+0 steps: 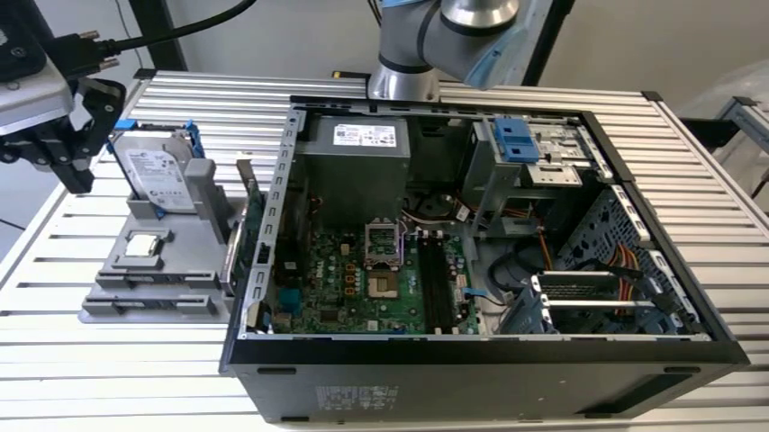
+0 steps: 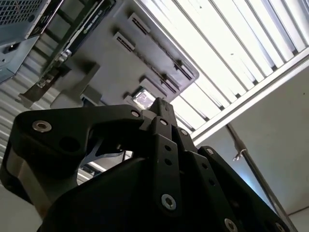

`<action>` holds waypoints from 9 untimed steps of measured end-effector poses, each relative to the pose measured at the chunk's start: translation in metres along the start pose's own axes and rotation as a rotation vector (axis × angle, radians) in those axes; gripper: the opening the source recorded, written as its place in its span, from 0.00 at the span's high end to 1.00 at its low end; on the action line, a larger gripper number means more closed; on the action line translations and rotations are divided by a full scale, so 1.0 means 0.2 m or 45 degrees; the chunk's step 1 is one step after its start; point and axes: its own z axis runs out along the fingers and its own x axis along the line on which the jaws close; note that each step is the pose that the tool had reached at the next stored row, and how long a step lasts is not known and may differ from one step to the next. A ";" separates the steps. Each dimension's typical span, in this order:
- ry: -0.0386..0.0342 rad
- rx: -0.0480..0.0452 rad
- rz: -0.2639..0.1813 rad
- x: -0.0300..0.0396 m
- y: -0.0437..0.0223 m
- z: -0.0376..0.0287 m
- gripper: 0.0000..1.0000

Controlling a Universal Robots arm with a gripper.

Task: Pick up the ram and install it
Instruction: 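Pick up the ram and move it above insertion slot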

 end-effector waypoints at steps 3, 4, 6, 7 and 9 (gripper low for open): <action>0.0011 0.001 -0.026 0.000 0.000 0.000 1.00; 0.0016 0.001 -0.035 0.000 0.000 0.000 1.00; 0.0024 0.001 -0.053 0.000 0.000 0.000 1.00; 0.0028 0.001 -0.062 0.000 0.000 0.000 1.00; 0.0036 0.002 -0.080 0.000 0.000 0.000 1.00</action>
